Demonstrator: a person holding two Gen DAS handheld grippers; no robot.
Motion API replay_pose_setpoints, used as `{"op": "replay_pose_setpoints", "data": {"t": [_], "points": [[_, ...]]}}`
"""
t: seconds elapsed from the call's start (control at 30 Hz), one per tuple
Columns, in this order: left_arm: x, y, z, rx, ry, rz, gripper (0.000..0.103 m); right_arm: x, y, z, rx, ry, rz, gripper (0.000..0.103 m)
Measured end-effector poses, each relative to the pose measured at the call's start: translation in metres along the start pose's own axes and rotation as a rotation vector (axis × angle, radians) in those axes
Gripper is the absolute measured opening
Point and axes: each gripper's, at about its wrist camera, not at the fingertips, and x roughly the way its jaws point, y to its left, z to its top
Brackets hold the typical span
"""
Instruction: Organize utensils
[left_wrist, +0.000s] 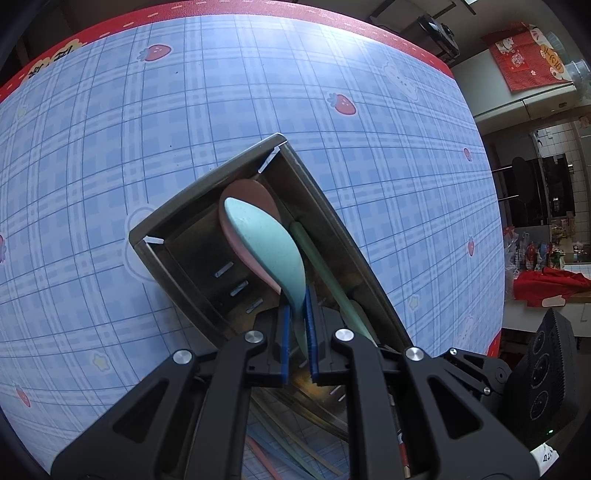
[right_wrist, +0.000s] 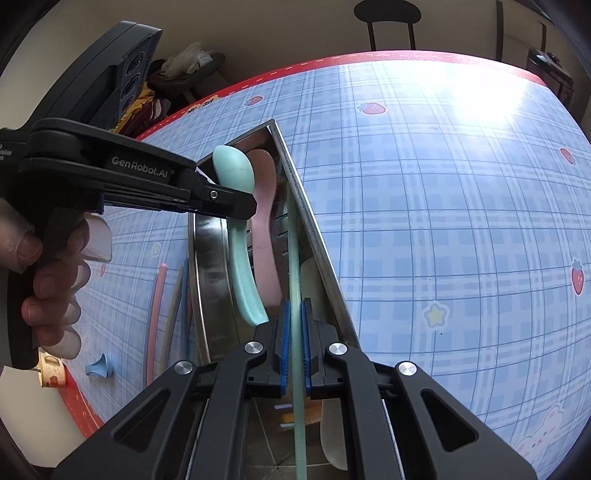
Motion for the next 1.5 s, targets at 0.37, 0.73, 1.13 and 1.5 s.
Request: {"op": "replay_pose_setpoints", "data": {"t": [0.37,0.73,1.13,1.5], "points": [[-0.024,0.003,0.007,-0.008,-0.091,-0.027,0.018,0.013,0.006,0.005,-0.009,0.029,-0.003,0.007],[-0.088,0.019,-0.018,0.014,-0.207,-0.076,0.048,-0.025,0.021,-0.008,-0.056,-0.011,-0.048,0.051],[-0.169,0.057,-0.107,0.08,-0.392,-0.004,0.096,-0.063,0.055,-0.039,-0.113,-0.048,-0.056,0.097],[-0.183,0.092,-0.229,0.129,-0.516,0.111,0.097,-0.063,0.09,-0.086,-0.094,-0.087,-0.029,0.097]]}}
